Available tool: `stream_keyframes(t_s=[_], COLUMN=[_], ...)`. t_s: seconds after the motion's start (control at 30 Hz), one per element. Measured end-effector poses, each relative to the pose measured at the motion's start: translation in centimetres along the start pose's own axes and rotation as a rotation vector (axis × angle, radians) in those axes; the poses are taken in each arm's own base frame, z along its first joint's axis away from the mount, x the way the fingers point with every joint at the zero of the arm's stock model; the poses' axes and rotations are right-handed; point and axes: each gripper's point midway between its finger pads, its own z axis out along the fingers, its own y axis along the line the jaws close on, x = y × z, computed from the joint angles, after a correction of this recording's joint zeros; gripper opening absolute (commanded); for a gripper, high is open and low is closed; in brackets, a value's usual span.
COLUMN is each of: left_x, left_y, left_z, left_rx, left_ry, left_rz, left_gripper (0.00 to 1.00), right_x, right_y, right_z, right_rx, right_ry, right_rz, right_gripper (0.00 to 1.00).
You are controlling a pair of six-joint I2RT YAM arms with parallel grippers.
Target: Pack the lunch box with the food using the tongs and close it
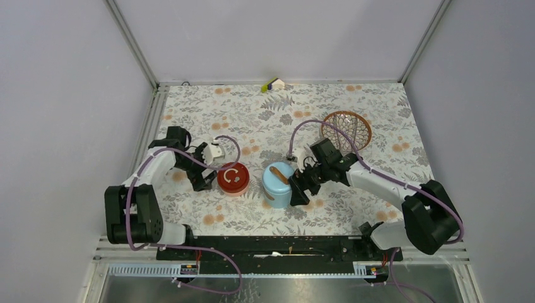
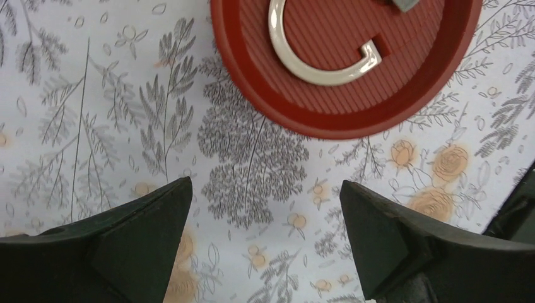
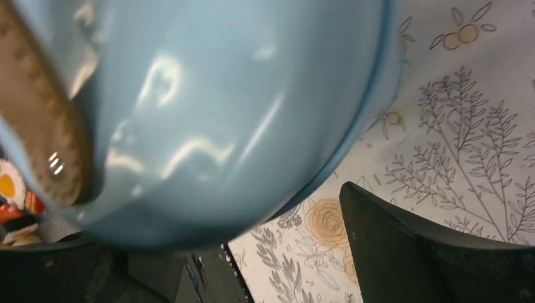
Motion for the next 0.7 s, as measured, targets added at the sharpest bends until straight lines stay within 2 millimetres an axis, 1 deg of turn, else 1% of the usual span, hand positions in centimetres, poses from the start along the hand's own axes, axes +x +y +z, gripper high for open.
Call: stream_keyframes(t_s=[0.13, 0.27, 0.5, 0.7], left_x=[-0.5, -1.9, -5.2, -6.3], left_y=[-0.2, -1.1, -1.8, -1.4], left_z=[2.3, 4.1, 5.6, 6.2], left_rx=[0.015, 0.040, 0.050, 0.022], left_ry=[-0.014, -0.034, -0.103, -0.126], left_rz=[0.064, 0.113, 0.148, 0.114], left_gripper=[0.99, 0.99, 0.99, 0.99], right_x=[-0.6, -1.2, -2.6, -4.0], right_y=[-0.8, -1.9, -3.8, -5.4], right_z=[0.9, 1.6, 2.5, 2.3], right_rx=[0.022, 0.059, 0.132, 0.193], right_ry=[-0.016, -0.030, -0.055, -0.097], right_rz=[0.053, 0.098, 0.157, 0.202], right_gripper=[0.89, 0.90, 0.91, 0.92])
